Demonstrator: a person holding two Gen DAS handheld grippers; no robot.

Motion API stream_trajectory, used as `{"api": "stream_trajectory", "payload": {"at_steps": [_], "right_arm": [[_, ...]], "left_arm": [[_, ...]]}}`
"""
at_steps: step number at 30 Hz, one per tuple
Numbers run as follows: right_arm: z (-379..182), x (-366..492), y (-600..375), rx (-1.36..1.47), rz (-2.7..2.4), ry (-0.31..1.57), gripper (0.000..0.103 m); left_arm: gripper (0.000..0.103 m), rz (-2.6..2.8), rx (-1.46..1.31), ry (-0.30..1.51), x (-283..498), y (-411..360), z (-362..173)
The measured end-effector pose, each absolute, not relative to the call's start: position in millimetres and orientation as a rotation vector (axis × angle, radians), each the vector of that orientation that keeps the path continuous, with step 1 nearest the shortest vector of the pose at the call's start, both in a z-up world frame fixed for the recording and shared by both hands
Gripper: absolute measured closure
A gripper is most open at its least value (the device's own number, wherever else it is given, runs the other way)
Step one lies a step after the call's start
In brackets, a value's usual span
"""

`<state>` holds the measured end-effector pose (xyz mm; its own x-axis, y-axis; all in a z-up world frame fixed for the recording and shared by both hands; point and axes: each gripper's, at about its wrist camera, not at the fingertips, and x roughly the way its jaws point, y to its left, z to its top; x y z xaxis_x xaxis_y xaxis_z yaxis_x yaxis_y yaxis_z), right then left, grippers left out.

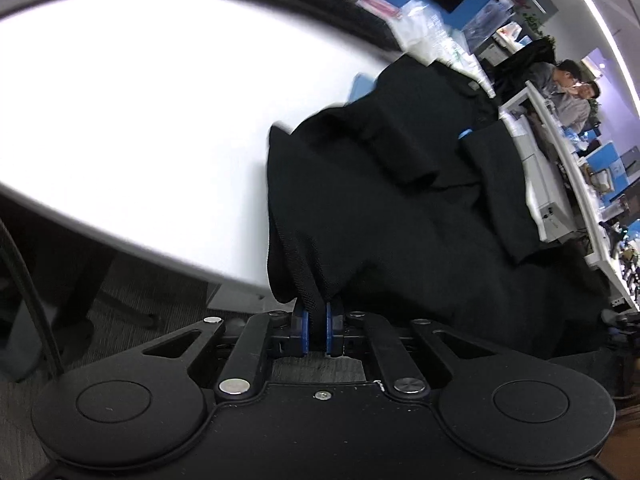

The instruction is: Fold clothes

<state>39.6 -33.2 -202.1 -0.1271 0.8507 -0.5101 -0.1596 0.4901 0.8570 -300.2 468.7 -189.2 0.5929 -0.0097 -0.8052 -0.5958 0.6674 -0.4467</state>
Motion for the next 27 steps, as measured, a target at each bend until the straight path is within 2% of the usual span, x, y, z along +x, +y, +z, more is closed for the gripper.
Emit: {"api": "stream_trajectory", "payload": {"at_steps": [5, 7, 10, 12, 14, 15, 16, 17, 18, 27], "right_arm": [[-189.8, 46.5, -39.7, 0.727, 0.947, 1.38, 0.085], [-183.4, 54.4, -47.1, 0.805, 0.933, 1.326, 0.091], [-172.0, 72.1, -57.8, 0.911, 0.892, 1.238, 0.091], [-160.9, 85.3, -56.5, 0.854, 0.87, 1.221, 0.091], [-152.3, 90.7, -48.2, 0.684, 0.86, 1.261, 0.083], [-152.2, 89.8, -46.3, 0.617, 0.832, 1.292, 0.059], [-153.5, 86.6, -46.8, 0.558, 0.793, 1.314, 0.026], [-157.0, 79.5, -51.0, 0.512, 0.736, 1.325, 0.015], [-161.5, 71.9, -55.9, 0.475, 0.69, 1.336, 0.01], [-276.7, 26.2, -69.5, 0.631, 0.685, 1.551, 0.01]], "left_arm": [[0.099, 0.356, -0.788, 0.802, -277.7, 484.6, -142.3], [0.099, 0.346, -0.789, 0.768, -263.7, 494.7, -124.6], [0.099, 0.314, -0.76, 0.766, -234.1, 511.6, -106.6], [0.099, 0.282, -0.714, 0.79, -214.0, 518.9, -102.2], [0.099, 0.258, -0.718, 0.81, -198.3, 525.1, -108.0], [0.099, 0.246, -0.72, 0.82, -190.5, 528.2, -110.9], [0.099, 0.234, -0.721, 0.829, -182.6, 531.3, -113.8], [0.099, 0.224, -0.719, 0.836, -175.9, 534.3, -115.1], [0.099, 0.217, -0.719, 0.839, -170.4, 537.0, -115.7], [0.099, 0.169, -0.697, 0.9, -148.6, 546.6, -124.4]]}}
